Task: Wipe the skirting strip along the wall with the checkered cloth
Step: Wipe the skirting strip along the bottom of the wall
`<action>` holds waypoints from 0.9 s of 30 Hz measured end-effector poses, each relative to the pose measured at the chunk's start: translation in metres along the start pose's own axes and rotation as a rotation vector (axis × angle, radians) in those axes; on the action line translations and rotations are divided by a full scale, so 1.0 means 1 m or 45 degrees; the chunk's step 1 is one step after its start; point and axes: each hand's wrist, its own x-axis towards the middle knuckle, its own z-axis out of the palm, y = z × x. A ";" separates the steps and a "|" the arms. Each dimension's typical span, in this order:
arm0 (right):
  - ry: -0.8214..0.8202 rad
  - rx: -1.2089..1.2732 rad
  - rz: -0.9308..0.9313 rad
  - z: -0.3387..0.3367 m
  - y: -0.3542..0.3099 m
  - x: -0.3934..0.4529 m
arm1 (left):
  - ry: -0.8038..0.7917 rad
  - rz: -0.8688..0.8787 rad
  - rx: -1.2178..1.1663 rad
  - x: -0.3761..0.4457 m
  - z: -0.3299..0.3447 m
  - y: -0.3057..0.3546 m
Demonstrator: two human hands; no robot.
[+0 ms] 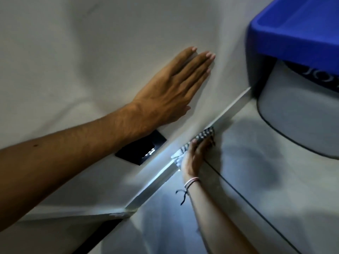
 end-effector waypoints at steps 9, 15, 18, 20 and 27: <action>-0.199 -0.328 -0.118 -0.083 -0.066 0.148 | 0.087 -0.064 0.017 0.000 0.003 0.007; -0.520 -0.350 0.045 -0.049 0.010 -0.025 | 0.167 -0.113 -0.136 -0.002 0.009 0.009; -0.442 -0.292 0.002 -0.058 -0.008 0.035 | 0.188 -0.116 -0.115 -0.001 0.008 0.009; -0.325 -0.266 -0.006 -0.071 -0.036 0.100 | 0.176 -0.141 -0.108 -0.001 0.011 0.012; -0.306 -0.296 -0.030 -0.068 -0.041 0.075 | 0.210 -0.159 -0.111 0.001 0.013 0.013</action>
